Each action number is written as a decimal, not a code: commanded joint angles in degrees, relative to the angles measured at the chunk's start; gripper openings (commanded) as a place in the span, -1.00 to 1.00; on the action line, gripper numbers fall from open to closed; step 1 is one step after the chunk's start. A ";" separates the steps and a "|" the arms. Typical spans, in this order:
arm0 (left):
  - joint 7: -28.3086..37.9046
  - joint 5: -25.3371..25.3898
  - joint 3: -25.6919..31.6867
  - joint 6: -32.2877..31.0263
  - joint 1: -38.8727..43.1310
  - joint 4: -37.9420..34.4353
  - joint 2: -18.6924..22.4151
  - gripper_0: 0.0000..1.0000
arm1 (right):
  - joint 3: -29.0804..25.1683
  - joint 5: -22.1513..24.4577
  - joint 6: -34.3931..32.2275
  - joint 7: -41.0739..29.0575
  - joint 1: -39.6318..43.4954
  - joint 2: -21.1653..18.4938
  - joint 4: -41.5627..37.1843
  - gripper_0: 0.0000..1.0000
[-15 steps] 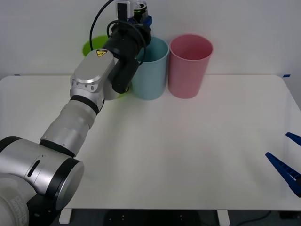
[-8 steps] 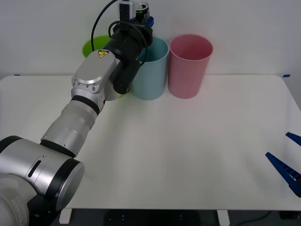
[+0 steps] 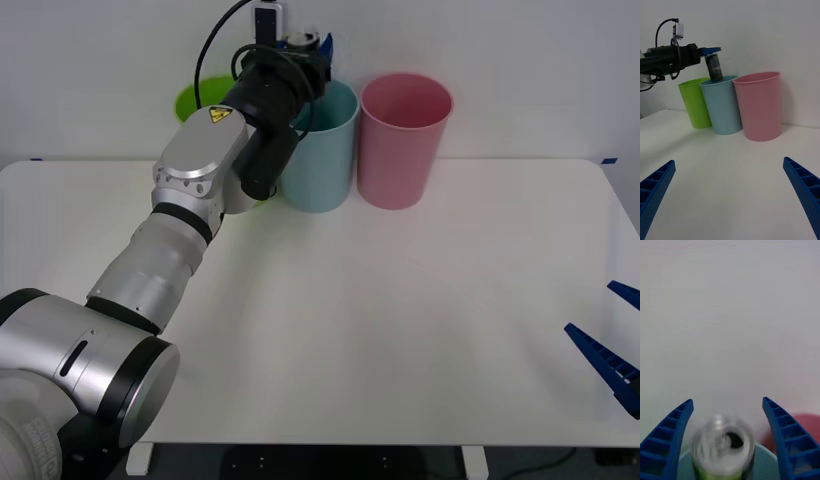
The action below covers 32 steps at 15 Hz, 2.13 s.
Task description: Grasp the object on the table and drop it into the matching bin: aluminum can to the light blue bin, PET bottle to the pink bin.
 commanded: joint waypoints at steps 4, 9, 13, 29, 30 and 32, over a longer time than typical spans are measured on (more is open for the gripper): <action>0.21 0.83 0.04 0.06 0.09 0.00 0.27 1.00 | 0.00 0.00 0.00 0.00 0.00 0.00 0.00 1.00; 0.21 4.35 0.04 -1.08 0.18 -0.09 2.37 1.00 | 0.00 0.00 0.00 0.00 0.00 0.00 0.00 1.00; -0.41 13.22 -3.21 -4.68 2.11 -2.38 7.21 1.00 | 0.00 0.00 0.00 0.00 0.00 0.00 0.00 1.00; -1.20 27.20 1.36 -15.58 38.32 -39.99 24.70 1.00 | 0.00 0.00 0.00 0.00 0.00 0.00 0.00 1.00; -1.20 26.14 3.91 -17.95 40.96 -41.49 24.70 1.00 | 0.00 0.00 0.00 0.00 0.00 0.00 0.00 1.00; -1.11 23.77 9.01 -24.02 45.27 -42.45 24.61 1.00 | 0.00 0.00 0.00 0.00 0.00 0.00 0.00 1.00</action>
